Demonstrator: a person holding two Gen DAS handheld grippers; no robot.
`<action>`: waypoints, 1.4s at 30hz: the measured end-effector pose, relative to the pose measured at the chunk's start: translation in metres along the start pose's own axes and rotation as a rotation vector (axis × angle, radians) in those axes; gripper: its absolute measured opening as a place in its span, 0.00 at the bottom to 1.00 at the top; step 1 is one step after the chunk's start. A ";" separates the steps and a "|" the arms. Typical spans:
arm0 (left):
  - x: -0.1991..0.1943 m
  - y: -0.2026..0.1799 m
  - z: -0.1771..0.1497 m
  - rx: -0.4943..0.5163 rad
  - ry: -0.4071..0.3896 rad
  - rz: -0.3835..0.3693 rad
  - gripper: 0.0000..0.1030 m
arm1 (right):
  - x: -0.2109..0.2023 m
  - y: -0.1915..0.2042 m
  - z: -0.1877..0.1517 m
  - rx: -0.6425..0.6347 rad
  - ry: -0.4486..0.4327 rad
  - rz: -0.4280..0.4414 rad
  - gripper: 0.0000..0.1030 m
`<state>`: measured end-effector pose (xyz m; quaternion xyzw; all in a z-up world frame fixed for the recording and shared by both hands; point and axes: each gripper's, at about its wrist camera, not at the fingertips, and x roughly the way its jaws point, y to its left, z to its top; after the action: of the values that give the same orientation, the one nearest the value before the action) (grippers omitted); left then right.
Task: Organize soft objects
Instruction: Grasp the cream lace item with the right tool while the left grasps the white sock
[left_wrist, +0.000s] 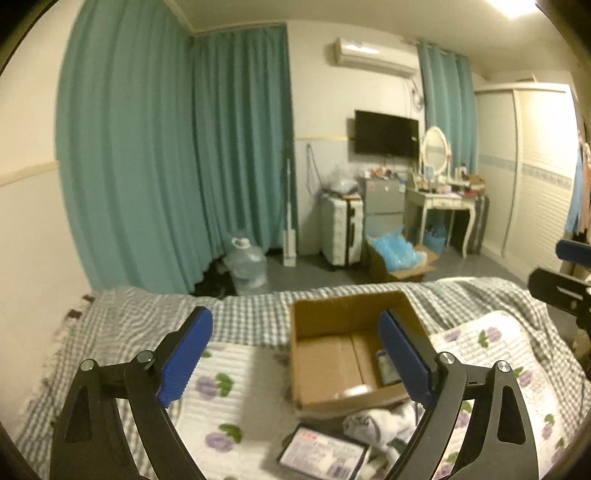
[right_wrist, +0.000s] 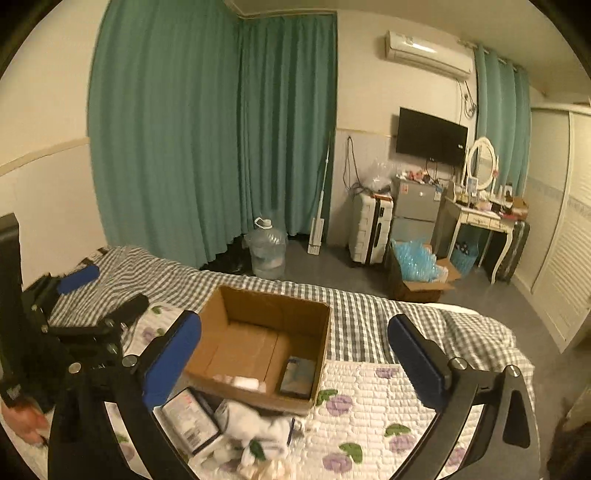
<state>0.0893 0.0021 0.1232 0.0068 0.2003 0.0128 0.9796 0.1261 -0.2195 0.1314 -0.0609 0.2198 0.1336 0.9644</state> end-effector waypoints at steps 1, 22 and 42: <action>-0.005 0.001 -0.003 -0.004 -0.001 -0.005 0.90 | -0.008 0.003 -0.002 -0.009 -0.001 -0.004 0.99; 0.055 -0.034 -0.195 -0.025 0.332 -0.024 0.90 | 0.098 0.037 -0.224 -0.153 0.412 0.049 0.98; 0.061 -0.122 -0.212 0.114 0.415 -0.147 0.89 | 0.113 -0.018 -0.214 -0.062 0.428 0.064 0.26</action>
<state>0.0646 -0.1163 -0.0981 0.0445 0.3980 -0.0688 0.9137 0.1413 -0.2481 -0.1093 -0.1103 0.4170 0.1549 0.8888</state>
